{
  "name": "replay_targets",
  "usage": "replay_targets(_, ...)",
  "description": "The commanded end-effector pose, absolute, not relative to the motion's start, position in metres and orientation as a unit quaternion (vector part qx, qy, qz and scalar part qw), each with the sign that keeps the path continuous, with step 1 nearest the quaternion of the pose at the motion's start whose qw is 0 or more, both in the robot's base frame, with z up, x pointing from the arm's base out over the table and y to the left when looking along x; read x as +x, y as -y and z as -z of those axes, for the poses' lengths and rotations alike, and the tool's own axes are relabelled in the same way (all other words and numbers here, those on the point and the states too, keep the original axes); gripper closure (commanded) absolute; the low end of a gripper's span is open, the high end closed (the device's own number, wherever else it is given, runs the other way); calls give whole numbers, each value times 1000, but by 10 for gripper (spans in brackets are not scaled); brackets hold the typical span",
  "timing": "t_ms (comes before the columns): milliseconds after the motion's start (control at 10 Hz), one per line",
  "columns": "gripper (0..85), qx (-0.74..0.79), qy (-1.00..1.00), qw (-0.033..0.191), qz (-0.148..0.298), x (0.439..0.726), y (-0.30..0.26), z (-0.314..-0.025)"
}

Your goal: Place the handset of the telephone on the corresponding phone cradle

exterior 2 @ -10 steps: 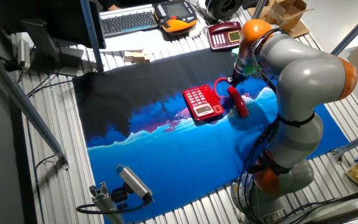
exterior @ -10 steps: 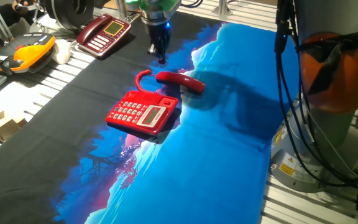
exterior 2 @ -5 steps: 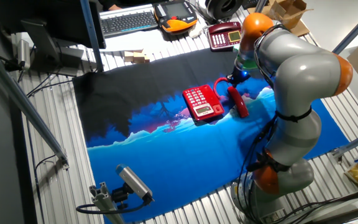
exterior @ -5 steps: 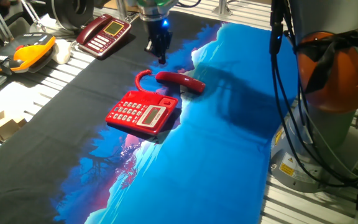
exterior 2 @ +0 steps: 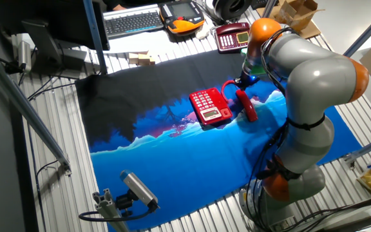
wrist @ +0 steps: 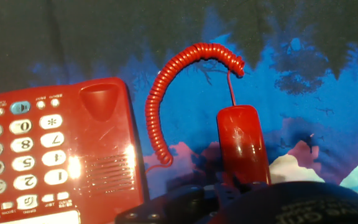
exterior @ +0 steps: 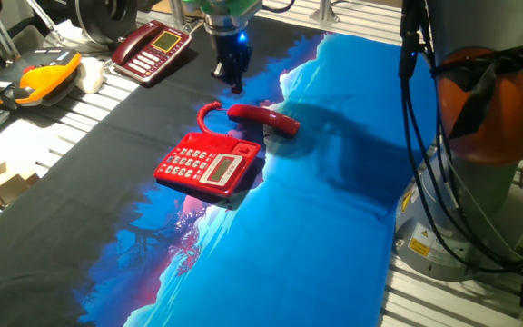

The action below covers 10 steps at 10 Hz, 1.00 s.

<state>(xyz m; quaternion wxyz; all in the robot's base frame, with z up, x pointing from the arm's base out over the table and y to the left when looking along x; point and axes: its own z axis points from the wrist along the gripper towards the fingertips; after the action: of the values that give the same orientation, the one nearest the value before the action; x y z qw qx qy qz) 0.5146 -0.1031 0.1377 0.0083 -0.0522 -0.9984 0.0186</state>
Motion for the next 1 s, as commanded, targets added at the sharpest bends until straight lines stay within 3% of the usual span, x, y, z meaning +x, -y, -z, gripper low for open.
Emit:
replay_targets(0,510,-47,999,6,-24,515,103,-138)
replay_targets(100,340,-37,999,6,-32,515,103,-138)
replay_targets(500,340,-2,999,13,-30,515,125,-120)
replay_targets(700,340,-1,1000,3,-28,509,125,-105)
replay_targets(800,170,-4,1000,-5,-29,506,123,-100)
replay_targets(900,170,-3,1000,-13,-28,503,124,-95)
